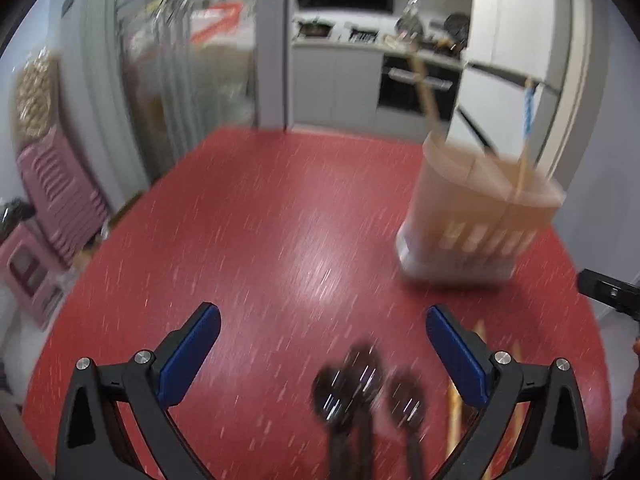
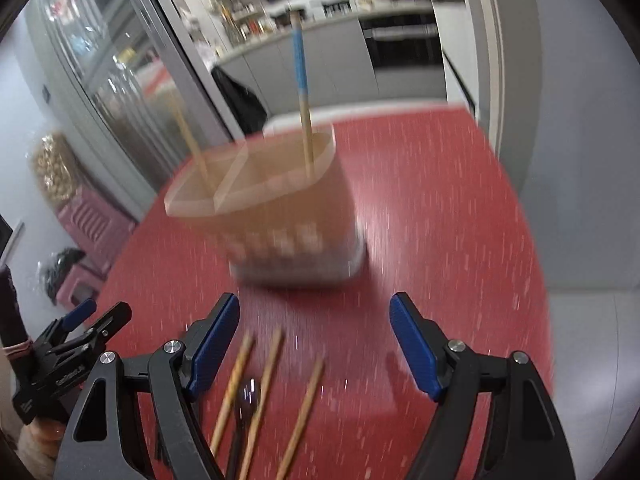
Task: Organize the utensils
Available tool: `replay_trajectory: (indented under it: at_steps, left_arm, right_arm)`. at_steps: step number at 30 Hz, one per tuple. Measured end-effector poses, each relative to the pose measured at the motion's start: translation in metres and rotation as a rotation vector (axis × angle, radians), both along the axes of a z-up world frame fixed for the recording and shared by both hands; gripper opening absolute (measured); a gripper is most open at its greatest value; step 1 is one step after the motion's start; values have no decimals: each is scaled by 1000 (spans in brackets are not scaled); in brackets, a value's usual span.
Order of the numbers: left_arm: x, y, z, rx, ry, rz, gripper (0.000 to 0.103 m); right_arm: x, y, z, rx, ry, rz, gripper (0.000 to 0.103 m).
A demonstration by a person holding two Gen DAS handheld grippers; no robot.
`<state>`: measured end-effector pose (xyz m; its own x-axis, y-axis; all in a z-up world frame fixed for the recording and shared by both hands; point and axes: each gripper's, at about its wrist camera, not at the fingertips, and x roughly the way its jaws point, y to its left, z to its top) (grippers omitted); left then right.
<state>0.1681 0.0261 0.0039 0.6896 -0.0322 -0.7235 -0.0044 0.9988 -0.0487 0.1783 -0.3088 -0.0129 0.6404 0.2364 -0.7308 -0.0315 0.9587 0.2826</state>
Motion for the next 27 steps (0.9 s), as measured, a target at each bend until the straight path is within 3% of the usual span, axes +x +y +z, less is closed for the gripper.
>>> replay_trajectory:
  at_steps: [3, 11, 17, 27]
  left_arm:
    - [-11, 11, -28, -7, 101, 6, 103]
    - [-30, 27, -67, -20, 179, 53, 103]
    - [-40, 26, -79, 32, 183, 31, 103]
    - [-53, 36, -81, 32, 178, 50, 103]
  right_arm:
    - [-13, -1, -22, 15, 78, -7, 80]
    - [-30, -1, -54, 11, 199, -30, 80]
    - [-36, 14, -58, -31, 214, -18, 80]
    - [-29, 35, -61, -73, 229, -7, 80]
